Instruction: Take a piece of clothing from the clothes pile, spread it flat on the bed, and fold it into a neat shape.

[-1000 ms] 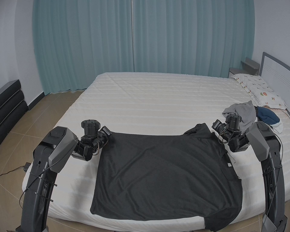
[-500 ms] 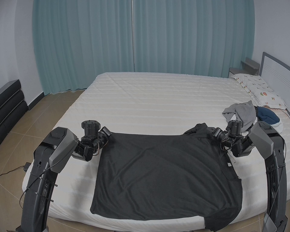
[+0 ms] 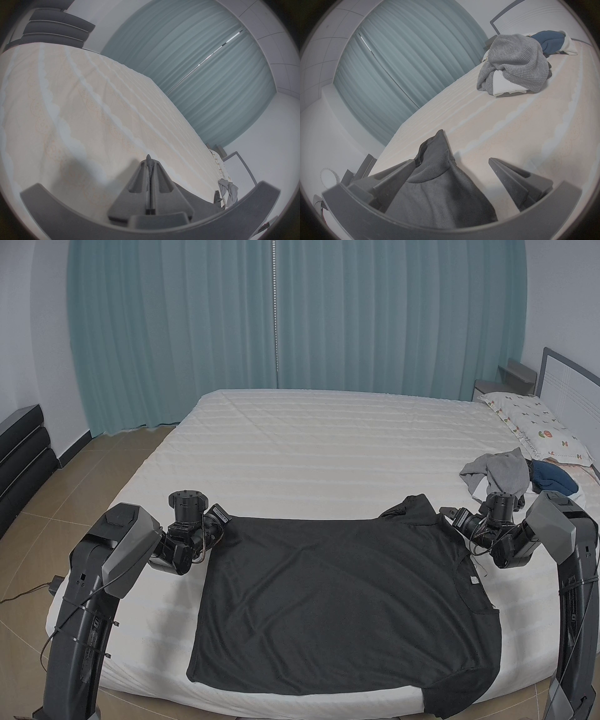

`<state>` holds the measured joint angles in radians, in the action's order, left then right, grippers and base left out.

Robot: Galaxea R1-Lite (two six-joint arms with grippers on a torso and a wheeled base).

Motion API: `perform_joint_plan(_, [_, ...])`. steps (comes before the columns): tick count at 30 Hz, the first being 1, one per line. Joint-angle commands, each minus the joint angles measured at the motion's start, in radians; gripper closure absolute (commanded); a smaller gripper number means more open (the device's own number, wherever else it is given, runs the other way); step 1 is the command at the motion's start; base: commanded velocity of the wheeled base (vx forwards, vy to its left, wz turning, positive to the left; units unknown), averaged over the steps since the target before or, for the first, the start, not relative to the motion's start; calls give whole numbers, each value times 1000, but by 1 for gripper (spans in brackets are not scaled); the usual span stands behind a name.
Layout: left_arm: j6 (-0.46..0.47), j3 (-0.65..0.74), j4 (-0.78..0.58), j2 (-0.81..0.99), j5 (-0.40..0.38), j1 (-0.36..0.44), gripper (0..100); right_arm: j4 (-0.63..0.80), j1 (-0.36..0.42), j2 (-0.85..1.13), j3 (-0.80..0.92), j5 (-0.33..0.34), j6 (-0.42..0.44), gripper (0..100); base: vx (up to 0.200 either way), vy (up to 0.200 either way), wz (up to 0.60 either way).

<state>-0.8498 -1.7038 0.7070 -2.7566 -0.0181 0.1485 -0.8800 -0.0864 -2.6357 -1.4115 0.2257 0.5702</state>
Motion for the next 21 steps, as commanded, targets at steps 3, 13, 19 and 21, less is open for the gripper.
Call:
perform_joint_plan(3, [-2, 0, 2, 3, 0, 0, 100, 4, 5, -40, -38, -2, -1, 0, 0, 0, 0])
perform_joint_plan(13, [1, -3, 2, 0, 0, -1, 100, 6, 8, -70, -78, -5, -3, 100, 0, 0, 0])
perform_joint_plan(19, [12, -14, 20, -6, 7, -4, 100, 4, 11, -64, -126, -17, -1, 100, 0, 0, 0])
perform_joint_plan(21, [12, -16, 51, -9, 20, -10, 100, 4, 11, -63, -135, -23, -1, 100, 0, 0, 0])
